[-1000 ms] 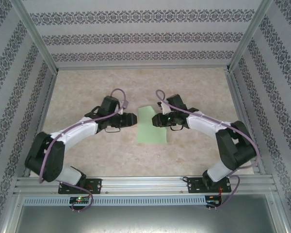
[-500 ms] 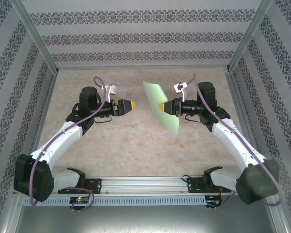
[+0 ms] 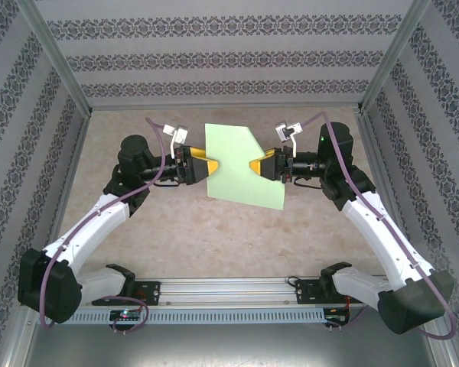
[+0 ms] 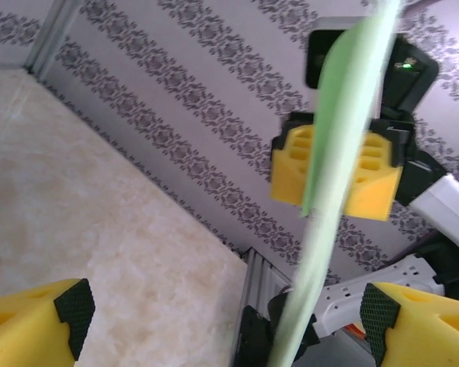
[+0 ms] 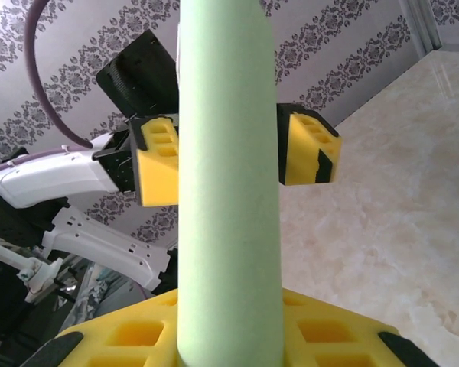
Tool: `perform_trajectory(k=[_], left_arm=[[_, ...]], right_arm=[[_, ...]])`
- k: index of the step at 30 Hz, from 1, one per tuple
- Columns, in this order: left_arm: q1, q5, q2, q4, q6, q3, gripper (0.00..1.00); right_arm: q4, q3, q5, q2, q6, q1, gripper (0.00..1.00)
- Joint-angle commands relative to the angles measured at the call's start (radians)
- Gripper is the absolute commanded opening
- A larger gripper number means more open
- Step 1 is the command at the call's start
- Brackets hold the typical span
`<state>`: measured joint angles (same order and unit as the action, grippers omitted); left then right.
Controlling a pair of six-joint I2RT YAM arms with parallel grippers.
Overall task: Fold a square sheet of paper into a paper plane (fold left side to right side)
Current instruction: Place a square sheet of paper at the center of the table.
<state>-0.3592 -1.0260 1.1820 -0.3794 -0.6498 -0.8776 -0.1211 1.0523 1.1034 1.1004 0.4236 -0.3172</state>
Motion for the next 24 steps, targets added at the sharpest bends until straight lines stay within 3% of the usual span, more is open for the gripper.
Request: perform_trajectory(k=[1,3,7,8,19,24], left_arm=[[-0.024,-0.031,-0.025,-0.091,-0.003,-0.029,0.79],[-0.032,-0.029,-0.028,-0.087,-0.001,-0.033,0.62],[-0.038,-0.004,-0.031,-0.018,0.029,-0.045,0.19],[-0.038,-0.001,-0.029,-0.006,0.036,-0.044,0.13],[-0.037,0.103,0.023,0.183,0.115,-0.062,0.11],[-0.035,0.191,0.077,0.301,0.145,-0.089,0.05]], right_arm=[[0.034,0.013,0.025,-0.011,0.030,-0.009,0.29],[0.035,0.008,0.017,-0.014,0.028,-0.006,0.30],[0.024,0.000,-0.008,-0.024,0.018,0.001,0.35],[0.012,0.000,-0.016,-0.027,0.007,0.004,0.37],[-0.179,-0.006,-0.222,-0.058,-0.116,0.064,0.60],[-0.233,-0.036,-0.390,-0.077,-0.143,0.076,0.82]])
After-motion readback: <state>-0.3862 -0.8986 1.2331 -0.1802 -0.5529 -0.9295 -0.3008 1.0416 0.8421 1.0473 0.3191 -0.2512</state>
